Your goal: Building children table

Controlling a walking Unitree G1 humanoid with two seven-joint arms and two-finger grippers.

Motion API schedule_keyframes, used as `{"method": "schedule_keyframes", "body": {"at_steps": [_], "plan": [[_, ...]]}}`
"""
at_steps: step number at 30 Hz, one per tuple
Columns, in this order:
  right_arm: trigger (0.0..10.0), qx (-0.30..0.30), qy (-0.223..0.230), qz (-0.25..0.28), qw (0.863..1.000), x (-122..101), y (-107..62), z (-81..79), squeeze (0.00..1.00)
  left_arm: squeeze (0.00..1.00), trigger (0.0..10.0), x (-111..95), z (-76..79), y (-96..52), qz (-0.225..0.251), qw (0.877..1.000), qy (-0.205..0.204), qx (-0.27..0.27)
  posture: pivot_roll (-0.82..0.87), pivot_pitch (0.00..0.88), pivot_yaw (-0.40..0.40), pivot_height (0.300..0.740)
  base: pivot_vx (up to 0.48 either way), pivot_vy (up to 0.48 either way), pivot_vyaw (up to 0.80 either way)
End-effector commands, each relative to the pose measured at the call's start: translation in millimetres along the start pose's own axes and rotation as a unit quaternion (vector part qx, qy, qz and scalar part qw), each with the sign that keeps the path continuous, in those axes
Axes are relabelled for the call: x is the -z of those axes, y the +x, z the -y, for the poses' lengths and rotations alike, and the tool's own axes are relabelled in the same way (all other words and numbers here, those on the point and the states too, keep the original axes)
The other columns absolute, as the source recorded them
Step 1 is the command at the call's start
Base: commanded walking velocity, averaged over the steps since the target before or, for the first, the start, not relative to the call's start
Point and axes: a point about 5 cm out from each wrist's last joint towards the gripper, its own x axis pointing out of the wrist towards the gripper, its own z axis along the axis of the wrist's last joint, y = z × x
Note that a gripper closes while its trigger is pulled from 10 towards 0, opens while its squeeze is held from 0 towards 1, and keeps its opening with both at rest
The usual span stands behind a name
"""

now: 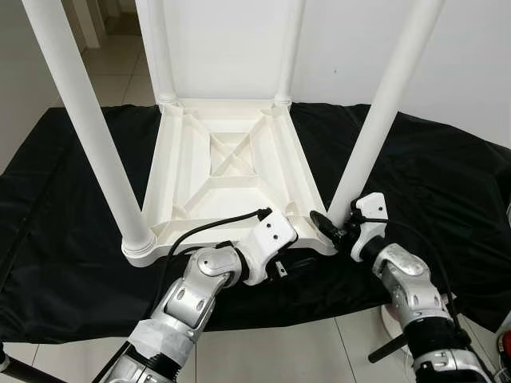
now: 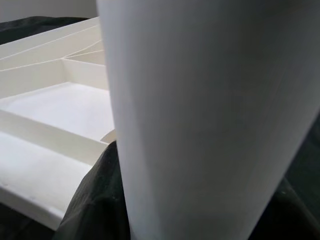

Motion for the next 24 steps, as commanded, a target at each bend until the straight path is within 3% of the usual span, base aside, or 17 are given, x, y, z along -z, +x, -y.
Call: {"method": "schedule_keyframes", "body": {"at_steps": [1, 9, 11, 13, 17, 21, 24], "plan": [[10.0, 0.019, 0.013, -0.045, 0.999, 18.0, -3.0, -9.7, 0.00, 0.00, 10.0, -0.2, 4.6, -0.1, -0.001, 1.000, 0.001, 0.016, 0.02, 0.040, -0.022, 0.740, 0.000, 0.000, 0.00], [10.0, 0.108, 0.055, -0.050, 0.991, 21.0, -1.8, -30.1, 0.00, 0.00, 10.0, 0.6, 5.3, -0.4, -0.003, 1.000, 0.001, 0.015, 0.02, 0.035, -0.026, 0.740, 0.000, 0.000, 0.00], [10.0, 0.172, 0.079, -0.058, 0.980, 25.0, 0.0, -37.6, 0.00, 0.00, 10.0, -0.2, 5.7, 0.6, 0.000, 1.000, -0.002, 0.015, 0.02, 0.031, -0.027, 0.740, 0.000, 0.000, 0.00], [10.0, 0.188, 0.079, -0.059, 0.977, 25.7, 0.3, -39.0, 0.00, 0.00, 10.0, -0.5, 5.7, 0.9, 0.001, 1.000, -0.003, 0.015, 0.02, 0.029, -0.027, 0.740, 0.000, 0.000, 0.00], [10.0, 0.269, 0.103, -0.057, 0.956, 27.2, -0.8, -45.7, 0.00, 0.00, 10.0, -1.6, 3.5, 1.3, 0.002, 1.000, -0.001, 0.011, 0.03, 0.025, -0.029, 0.740, 0.000, 0.000, 0.00], [10.0, 0.244, 0.120, -0.038, 0.962, 20.1, 3.8, -61.4, 0.00, 0.00, 10.0, -1.8, 3.0, 1.1, 0.002, 1.000, -0.001, 0.009, 0.03, 0.019, -0.030, 0.740, 0.000, 0.000, 0.00], [10.0, 0.230, 0.111, -0.030, 0.966, 15.6, 3.3, -61.4, 0.00, 0.00, 10.0, -1.5, 4.0, 1.3, 0.002, 1.000, 0.000, 0.011, 0.03, 0.017, -0.031, 0.740, 0.000, 0.000, 0.00]]}}
